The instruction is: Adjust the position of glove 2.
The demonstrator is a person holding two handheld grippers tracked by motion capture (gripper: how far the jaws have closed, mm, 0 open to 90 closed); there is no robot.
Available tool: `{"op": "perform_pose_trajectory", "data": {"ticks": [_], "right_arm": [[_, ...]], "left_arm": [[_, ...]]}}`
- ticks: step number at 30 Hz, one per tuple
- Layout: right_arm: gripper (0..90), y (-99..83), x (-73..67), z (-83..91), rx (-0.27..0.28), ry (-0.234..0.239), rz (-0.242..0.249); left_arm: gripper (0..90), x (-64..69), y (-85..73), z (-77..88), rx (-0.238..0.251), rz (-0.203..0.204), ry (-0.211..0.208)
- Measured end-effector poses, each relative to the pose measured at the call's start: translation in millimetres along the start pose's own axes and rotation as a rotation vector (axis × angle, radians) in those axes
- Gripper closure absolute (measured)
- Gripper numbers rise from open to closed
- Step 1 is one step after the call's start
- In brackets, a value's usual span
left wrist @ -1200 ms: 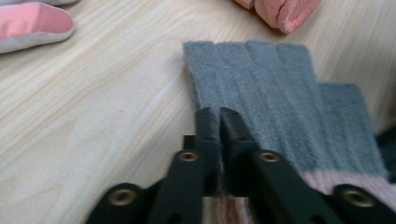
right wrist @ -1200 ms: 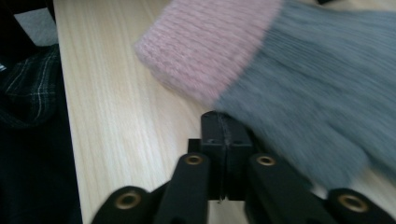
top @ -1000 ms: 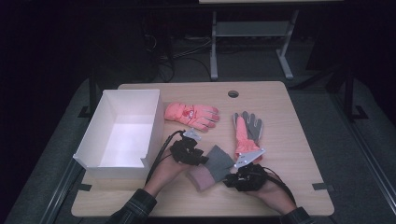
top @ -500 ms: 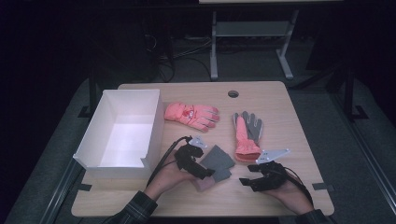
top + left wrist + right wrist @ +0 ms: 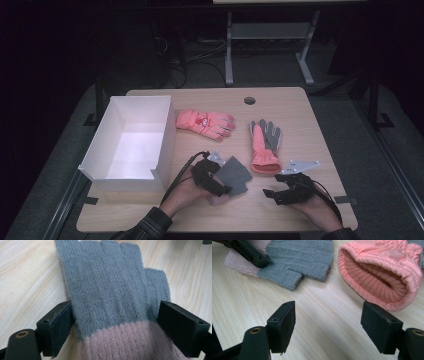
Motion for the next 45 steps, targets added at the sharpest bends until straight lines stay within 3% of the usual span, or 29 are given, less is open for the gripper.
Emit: {"op": "perform_pose_trajectory", "data": {"ticks": [3, 8, 12, 17, 21, 28, 34, 45], "right_arm": [[27.7, 0.1, 0.3, 0.0, 0.002, -0.004, 0.002], [26.3, 1.4, 0.8, 1.4, 0.018, -0.018, -0.004], [23.3, 1.4, 1.6, 0.6, 0.03, -0.024, -0.005], [18.1, 1.1, 2.3, -0.1, 0.039, -0.034, -0.018], [15.6, 1.4, 2.5, -0.4, 0.051, -0.039, -0.036], [13.7, 1.4, 1.2, -2.1, 0.053, -0.036, -0.023], [13.6, -0.4, 3.5, -2.3, 0.05, -0.055, -0.042], [13.0, -1.3, 3.9, -4.7, 0.048, -0.059, -0.042]], "left_arm": [[15.1, 1.0, -0.6, -0.4, -0.001, -0.001, -0.009], [30.8, 3.4, 1.3, 0.8, -0.008, -0.007, -0.02], [50.3, 3.2, 4.1, 2.3, -0.028, 0.003, -0.081], [60.4, 4.5, 8.5, 3.7, -0.053, -0.008, -0.094], [62.1, 3.5, 10.5, 7.5, -0.049, -0.002, -0.108], [62.4, 3.5, 20.2, 21.4, -0.025, 0.024, -0.11], [62.3, 2.9, 28.1, 32.4, -0.034, 0.027, -0.1], [62.3, -7.3, 47.1, 73.3, 0.02, 0.052, -0.083]]}}
Point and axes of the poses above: each handheld gripper's, and its own axes: z roughly backward along the jaws, y roughly out of its top, x roughly to its right, the point moved 2 cm from there along -z, roughly forward along the jaws, and after that the axes turned 9 degrees about -z, right-handed, at the moved point
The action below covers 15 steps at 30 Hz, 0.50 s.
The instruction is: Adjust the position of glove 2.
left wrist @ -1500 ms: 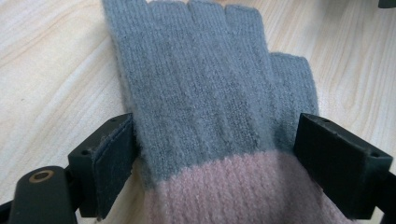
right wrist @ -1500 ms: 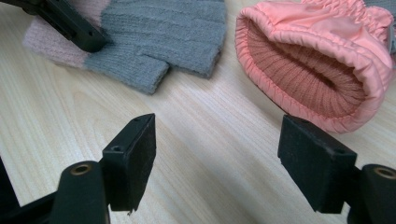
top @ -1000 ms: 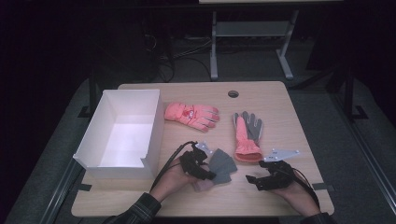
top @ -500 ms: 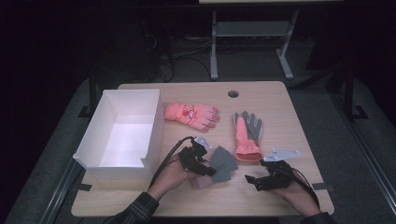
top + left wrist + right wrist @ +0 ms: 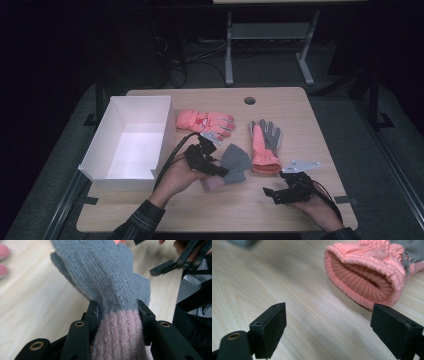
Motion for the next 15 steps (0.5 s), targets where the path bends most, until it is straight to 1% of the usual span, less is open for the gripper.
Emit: {"op": "perform_pose_trajectory", "data": {"ticks": [2, 3, 6, 7, 11, 15], "right_arm": [[13.0, 0.2, 0.7, 0.2, 0.006, 0.0, 0.005], [13.0, 0.0, 0.2, 0.2, 0.005, -0.001, 0.0], [13.0, -0.1, 0.0, -0.2, 0.005, -0.001, 0.007], [13.0, -0.2, -0.2, -0.4, -0.001, -0.002, 0.004], [13.0, -0.5, 0.9, -1.4, 0.003, -0.002, 0.006], [13.0, -0.5, 1.8, -1.0, 0.003, -0.005, 0.002]], "left_arm": [[62.3, -3.2, 4.4, 12.8, 0.021, 0.004, 0.015], [62.3, -4.6, 5.4, 16.3, 0.03, 0.006, 0.021], [62.2, -8.0, 7.1, 26.0, 0.045, 0.002, 0.043], [62.2, -9.2, 7.5, 28.9, 0.053, 0.002, 0.044], [62.3, -14.9, 10.2, 48.9, 0.088, 0.01, 0.064], [62.3, -21.5, 9.0, 73.4, 0.126, 0.026, 0.111]]}}
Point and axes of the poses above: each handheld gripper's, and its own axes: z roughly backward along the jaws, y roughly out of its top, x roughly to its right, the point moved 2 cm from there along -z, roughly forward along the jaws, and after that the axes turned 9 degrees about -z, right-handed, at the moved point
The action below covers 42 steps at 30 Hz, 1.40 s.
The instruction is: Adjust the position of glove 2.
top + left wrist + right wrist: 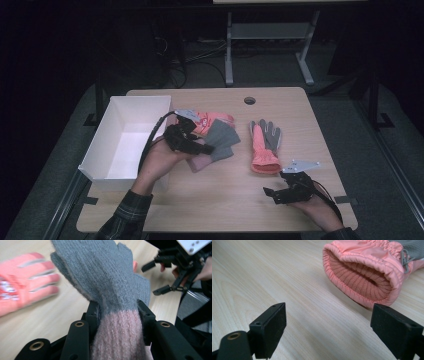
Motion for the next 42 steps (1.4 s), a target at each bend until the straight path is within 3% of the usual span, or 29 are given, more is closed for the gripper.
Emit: {"op": "perform_pose_trajectory", "data": {"ticks": [9, 10, 11, 14, 16, 18, 20, 26, 34, 42], "right_arm": [[13.0, -0.2, 0.1, 0.0, -0.001, 0.004, 0.007], [13.0, -0.2, 0.1, 0.0, -0.001, 0.004, 0.007], [13.0, -0.5, 0.7, 0.3, -0.006, 0.003, -0.003], [13.0, -0.5, 1.0, 1.3, -0.006, 0.002, -0.006], [13.0, -0.2, 0.8, 1.2, -0.002, 0.003, -0.005], [13.0, -0.2, 0.8, 1.1, -0.005, 0.003, -0.003], [13.0, -0.7, 0.5, 0.2, -0.01, 0.006, -0.001], [13.0, -0.8, 0.5, 0.1, -0.011, 0.008, -0.002], [13.0, -1.0, 1.1, -0.2, -0.012, 0.01, 0.003], [13.0, -1.2, 0.7, -0.2, -0.016, 0.007, 0.005]], "left_arm": [[62.3, -38.4, -10.5, 58.3, 0.069, 0.085, 0.131], [62.3, -38.4, -10.5, 58.3, 0.069, 0.085, 0.131], [62.2, -46.8, -16.2, 69.8, 0.075, 0.104, 0.175], [62.2, -59.3, -27.4, 82.9, 0.08, 0.144, 0.225], [62.2, -69.9, -38.5, 91.6, 0.076, 0.179, 0.281], [62.1, -75.0, -43.6, 94.8, 0.077, 0.193, 0.299], [62.1, -89.0, -59.5, 102.2, 0.078, 0.245, 0.336], [62.0, -111.4, -89.5, 103.3, 0.054, 0.336, 0.415], [61.4, -139.5, -128.3, 89.8, -0.027, 0.408, 0.483], [59.8, -155.3, -156.8, 66.5, -0.109, 0.464, 0.478]]}}
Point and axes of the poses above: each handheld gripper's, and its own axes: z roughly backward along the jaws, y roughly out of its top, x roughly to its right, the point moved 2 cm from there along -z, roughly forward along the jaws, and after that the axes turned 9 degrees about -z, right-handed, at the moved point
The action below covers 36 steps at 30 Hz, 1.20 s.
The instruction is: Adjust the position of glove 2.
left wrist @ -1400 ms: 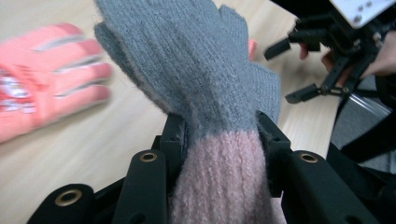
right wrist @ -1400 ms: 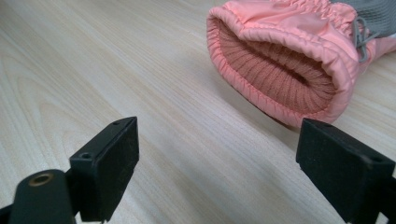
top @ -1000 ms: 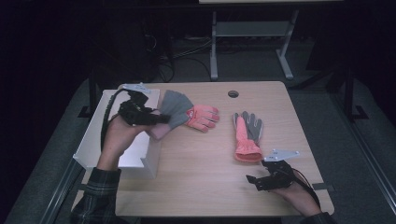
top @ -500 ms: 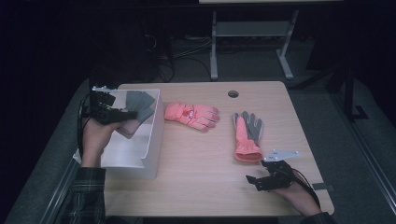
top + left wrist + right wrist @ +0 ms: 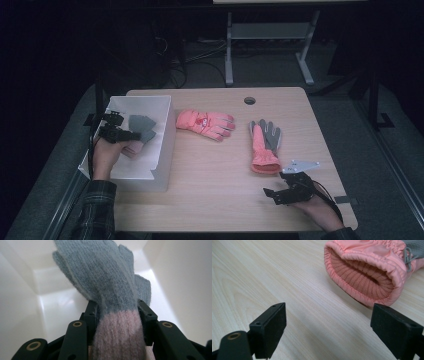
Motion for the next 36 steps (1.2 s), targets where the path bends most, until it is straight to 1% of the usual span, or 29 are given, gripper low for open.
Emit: {"op": "perform_pose_trajectory", "data": {"ticks": [1, 2, 5, 7, 9, 10, 11, 13, 15, 17, 20, 21, 23, 24, 26, 28, 31, 32, 33, 36], "right_arm": [[13.0, -0.1, 0.2, 0.1, 0.0, 0.0, -0.002], [13.0, 0.0, 0.7, 0.2, -0.003, -0.001, -0.002], [13.0, -0.2, 0.8, 0.4, -0.003, 0.002, -0.007], [13.1, -0.3, 0.7, 0.7, -0.004, 0.003, -0.004], [13.1, -0.1, 0.2, 0.8, -0.001, 0.004, 0.0], [13.1, 0.0, 0.0, 0.8, -0.001, 0.003, 0.001], [13.1, 0.0, -0.1, 1.0, -0.002, 0.003, -0.001], [13.1, 0.0, 0.0, 1.3, -0.002, 0.004, 0.0], [13.1, 0.0, 0.1, 1.7, -0.004, 0.006, -0.001], [13.1, -0.1, -0.2, 1.7, -0.004, 0.008, 0.001], [13.0, 0.3, -1.5, 2.3, -0.003, 0.008, 0.0], [13.0, 0.5, -1.6, 2.4, -0.002, 0.008, 0.002], [13.0, 0.8, -1.6, 2.4, 0.002, 0.008, 0.007], [13.0, 0.9, -1.4, 2.5, 0.0, 0.007, 0.009], [13.0, 0.8, -1.5, 2.2, -0.003, 0.007, 0.008], [13.0, 0.8, -1.8, 2.1, -0.004, 0.007, 0.01], [13.0, 1.2, -2.9, 2.9, -0.005, 0.008, 0.008], [13.1, 1.1, -3.5, 3.3, -0.006, 0.009, 0.006], [13.1, 1.7, -3.4, 3.8, -0.012, 0.009, 0.019], [13.4, 3.4, -4.8, 6.6, -0.01, 0.009, 0.017]], "left_arm": [[59.7, -0.6, -4.5, -6.7, -0.017, 0.008, -0.007], [59.4, -1.2, -6.4, -9.5, -0.028, 0.011, -0.003], [58.4, -0.4, -10.5, -15.5, -0.055, 0.0, 0.015], [56.5, 0.3, -12.8, -20.7, -0.084, -0.006, 0.024], [51.4, 1.7, -14.0, -25.1, -0.113, -0.009, 0.025], [47.4, 1.6, -14.1, -26.0, -0.118, -0.017, 0.021], [42.9, 2.6, -14.2, -26.8, -0.125, -0.011, 0.02], [35.0, 4.1, -13.6, -26.6, -0.117, -0.005, 0.032], [31.1, 5.0, -12.2, -24.4, -0.113, -0.007, 0.039], [27.0, 6.7, -10.1, -20.7, -0.102, -0.012, 0.045], [22.1, 9.3, -6.3, -13.0, -0.077, -0.003, 0.028], [21.5, 10.1, -4.7, -9.1, -0.063, -0.01, 0.031], [19.5, 12.7, -0.2, -0.5, -0.037, -0.016, 0.024], [17.8, 14.5, 2.3, 4.4, -0.026, -0.023, 0.014], [17.3, 18.1, 7.2, 13.7, 0.015, -0.043, -0.003], [16.5, 23.3, 11.1, 20.8, 0.043, -0.05, -0.029], [15.8, 32.1, 16.0, 27.8, 0.082, -0.07, -0.069], [15.7, 37.0, 18.8, 30.4, 0.099, -0.08, -0.086], [15.7, 41.0, 21.3, 32.4, 0.112, -0.088, -0.101], [15.8, 54.1, 29.4, 37.9, 0.15, -0.112, -0.15]]}}
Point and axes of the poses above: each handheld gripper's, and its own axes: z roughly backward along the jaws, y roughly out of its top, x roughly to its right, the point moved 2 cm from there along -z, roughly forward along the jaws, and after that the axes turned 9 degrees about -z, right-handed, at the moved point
